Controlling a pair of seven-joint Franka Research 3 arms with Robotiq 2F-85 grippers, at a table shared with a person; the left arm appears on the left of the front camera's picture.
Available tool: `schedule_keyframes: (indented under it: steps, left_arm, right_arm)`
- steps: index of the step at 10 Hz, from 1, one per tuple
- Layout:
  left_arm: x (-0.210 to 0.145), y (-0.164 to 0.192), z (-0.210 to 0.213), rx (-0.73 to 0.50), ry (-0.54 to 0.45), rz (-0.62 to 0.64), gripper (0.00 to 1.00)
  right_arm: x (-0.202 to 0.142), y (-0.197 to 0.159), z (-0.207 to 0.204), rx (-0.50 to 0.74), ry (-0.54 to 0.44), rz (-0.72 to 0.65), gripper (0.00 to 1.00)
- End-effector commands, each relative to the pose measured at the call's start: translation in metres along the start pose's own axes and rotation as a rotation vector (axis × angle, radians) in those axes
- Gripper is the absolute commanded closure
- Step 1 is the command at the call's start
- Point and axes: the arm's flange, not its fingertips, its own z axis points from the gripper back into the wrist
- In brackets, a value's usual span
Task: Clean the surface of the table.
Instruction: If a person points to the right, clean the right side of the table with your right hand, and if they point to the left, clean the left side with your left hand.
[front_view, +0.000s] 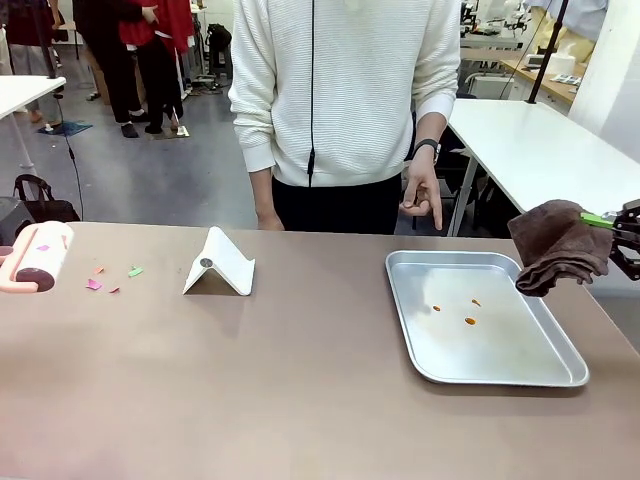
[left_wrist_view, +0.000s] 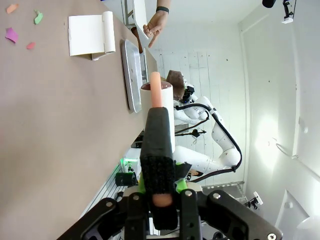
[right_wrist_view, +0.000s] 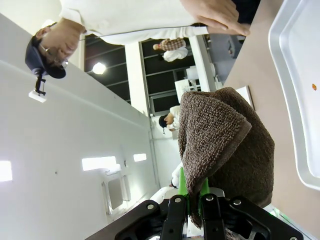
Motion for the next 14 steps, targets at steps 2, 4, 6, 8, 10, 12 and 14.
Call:
schedule_keyframes:
  steps: [2, 4, 6, 8, 10, 12, 14]
  left_arm:
    - [-0.003, -0.005, -0.002, 0.0, 0.003, 0.001, 1.0]
    - [-0.003, -0.005, -0.002, 0.0, 0.003, 0.001, 1.0]
    - [-0.003, -0.005, -0.002, 0.0, 0.003, 0.001, 1.0]
    - [-0.003, -0.005, -0.002, 0.0, 0.003, 0.001, 1.0]
    - [-0.003, -0.005, -0.002, 0.0, 0.003, 0.001, 1.0]
    - [-0.003, -0.005, -0.002, 0.0, 0.003, 0.001, 1.0]
    - [-0.003, -0.005, -0.002, 0.0, 0.003, 0.001, 1.0]
  right_arm:
    - [0.001, 0.005, -0.021, -0.226, -0.029, 0.084, 0.93]
    - [0.006, 0.011, -0.051, -0.449, -0.037, 0.247, 0.93]
    - [0.019, 0.01, -0.067, -0.715, -0.18, 0.32, 0.93]
    - [0.027, 0.011, -0.085, -0.844, -0.173, 0.401, 0.93]
    - [0.038, 0.009, -0.097, -0.905, -0.175, 0.438, 0.93]
    - [0.058, -0.004, -0.113, -1.027, -0.189, 0.425, 0.93]
    - [0.071, -0.018, -0.123, -1.03, -0.201, 0.37, 0.93]
